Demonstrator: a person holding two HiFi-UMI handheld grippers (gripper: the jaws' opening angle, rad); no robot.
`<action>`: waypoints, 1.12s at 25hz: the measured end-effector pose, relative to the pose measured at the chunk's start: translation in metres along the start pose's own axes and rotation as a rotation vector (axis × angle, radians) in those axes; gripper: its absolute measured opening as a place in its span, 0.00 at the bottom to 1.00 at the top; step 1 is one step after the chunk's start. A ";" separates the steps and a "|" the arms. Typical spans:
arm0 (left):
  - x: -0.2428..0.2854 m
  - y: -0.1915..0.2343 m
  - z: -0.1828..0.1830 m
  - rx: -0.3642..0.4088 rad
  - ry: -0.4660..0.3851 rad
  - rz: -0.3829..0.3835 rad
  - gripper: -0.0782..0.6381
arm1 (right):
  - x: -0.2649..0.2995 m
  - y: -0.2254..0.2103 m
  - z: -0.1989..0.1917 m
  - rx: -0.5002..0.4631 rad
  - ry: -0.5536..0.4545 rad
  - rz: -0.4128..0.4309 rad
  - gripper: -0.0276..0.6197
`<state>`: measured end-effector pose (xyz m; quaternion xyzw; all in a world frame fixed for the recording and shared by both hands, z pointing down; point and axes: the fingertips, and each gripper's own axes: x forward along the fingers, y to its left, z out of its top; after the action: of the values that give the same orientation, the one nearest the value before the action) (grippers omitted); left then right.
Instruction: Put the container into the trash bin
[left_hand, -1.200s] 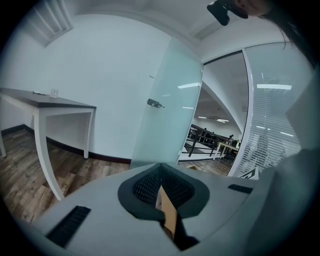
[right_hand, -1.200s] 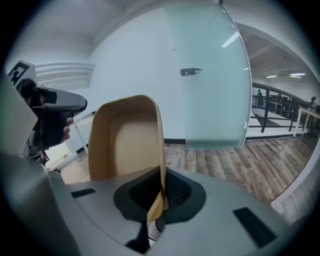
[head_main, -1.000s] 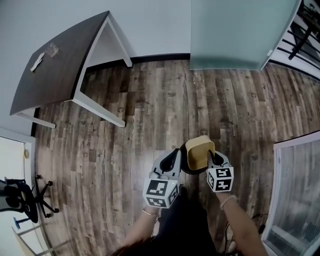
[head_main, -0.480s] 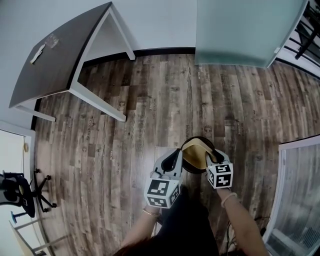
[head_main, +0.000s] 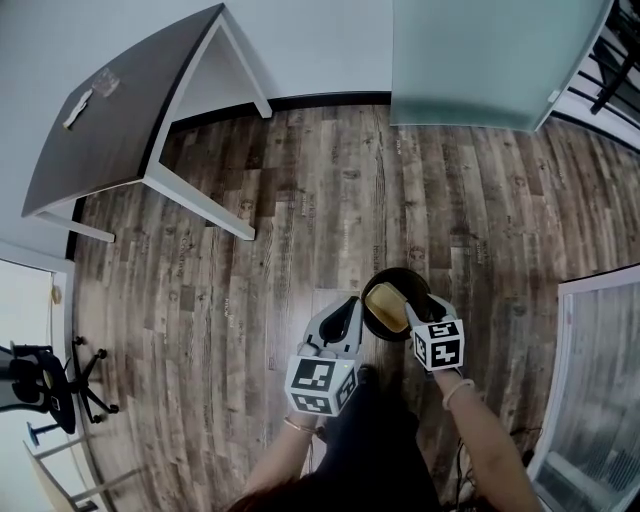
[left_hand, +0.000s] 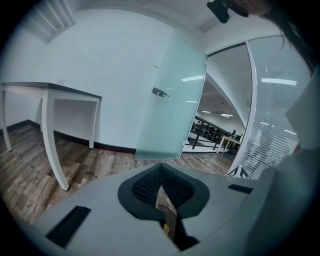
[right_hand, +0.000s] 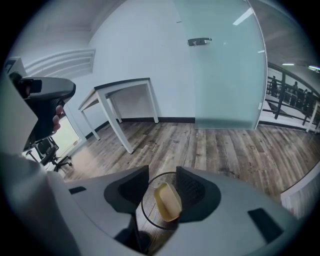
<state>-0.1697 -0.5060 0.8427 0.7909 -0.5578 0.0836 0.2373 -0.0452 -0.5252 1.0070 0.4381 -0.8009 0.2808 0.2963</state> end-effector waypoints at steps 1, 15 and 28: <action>-0.001 -0.002 0.003 0.000 0.003 -0.001 0.13 | -0.003 0.000 0.003 0.003 0.000 -0.001 0.32; -0.037 -0.051 0.083 0.015 0.006 -0.029 0.13 | -0.095 0.015 0.063 0.021 -0.033 -0.008 0.28; -0.099 -0.109 0.140 0.033 0.001 -0.031 0.13 | -0.213 0.041 0.123 -0.019 -0.155 0.000 0.21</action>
<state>-0.1235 -0.4591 0.6502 0.8031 -0.5440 0.0897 0.2258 -0.0153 -0.4798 0.7640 0.4558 -0.8240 0.2384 0.2378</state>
